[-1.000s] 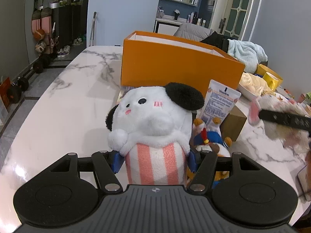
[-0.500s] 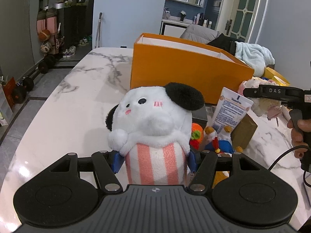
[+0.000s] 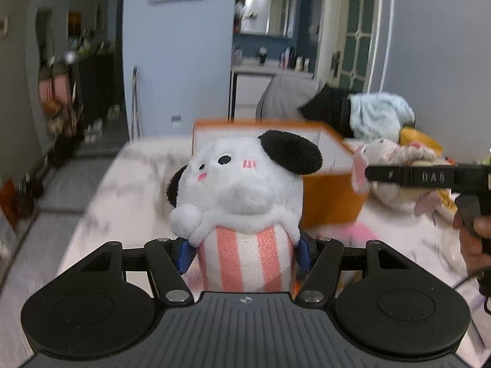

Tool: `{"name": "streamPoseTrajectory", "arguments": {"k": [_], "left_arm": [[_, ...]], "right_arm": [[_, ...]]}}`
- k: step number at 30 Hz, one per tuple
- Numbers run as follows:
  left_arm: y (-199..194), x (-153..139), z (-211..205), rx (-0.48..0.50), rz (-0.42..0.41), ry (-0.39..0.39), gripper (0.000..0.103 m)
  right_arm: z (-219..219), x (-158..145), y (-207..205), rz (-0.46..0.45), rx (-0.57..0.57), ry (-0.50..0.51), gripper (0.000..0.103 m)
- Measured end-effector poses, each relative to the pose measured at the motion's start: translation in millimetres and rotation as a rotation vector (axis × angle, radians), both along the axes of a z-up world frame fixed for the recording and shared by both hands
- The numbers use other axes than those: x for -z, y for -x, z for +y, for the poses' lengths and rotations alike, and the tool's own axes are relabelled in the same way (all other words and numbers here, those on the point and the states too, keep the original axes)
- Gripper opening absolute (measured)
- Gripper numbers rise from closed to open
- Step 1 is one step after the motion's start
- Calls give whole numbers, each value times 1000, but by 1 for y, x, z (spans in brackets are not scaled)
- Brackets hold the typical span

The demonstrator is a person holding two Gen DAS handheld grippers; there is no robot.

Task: Organize objects
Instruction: 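Carry both plush toys over the orange box and lower them inside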

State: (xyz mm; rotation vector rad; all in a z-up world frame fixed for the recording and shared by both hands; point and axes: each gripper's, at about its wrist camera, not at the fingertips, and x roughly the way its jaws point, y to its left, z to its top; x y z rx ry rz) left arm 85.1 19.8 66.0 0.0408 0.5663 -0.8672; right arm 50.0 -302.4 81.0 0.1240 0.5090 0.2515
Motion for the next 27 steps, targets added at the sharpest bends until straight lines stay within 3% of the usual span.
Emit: {"name": "streamPoseTrajectory", "arguments": {"k": [3, 8, 11, 17, 27], "left_arm": [[-22, -23, -27, 53, -42, -1, 73], [-73, -36, -93, 93, -37, -36, 73], [-96, -29, -129, 139, -18, -90, 73], [-138, 4, -177, 234, 148, -201, 73], [-162, 32, -217, 292, 201, -334, 73]], "right_arm": [[7, -18, -20, -27, -15, 20, 76], [14, -24, -88, 31, -32, 11, 76], [19, -14, -126, 94, -39, 22, 76], [34, 17, -172, 218, -89, 93, 76], [52, 49, -212, 341, -178, 241, 76]]}}
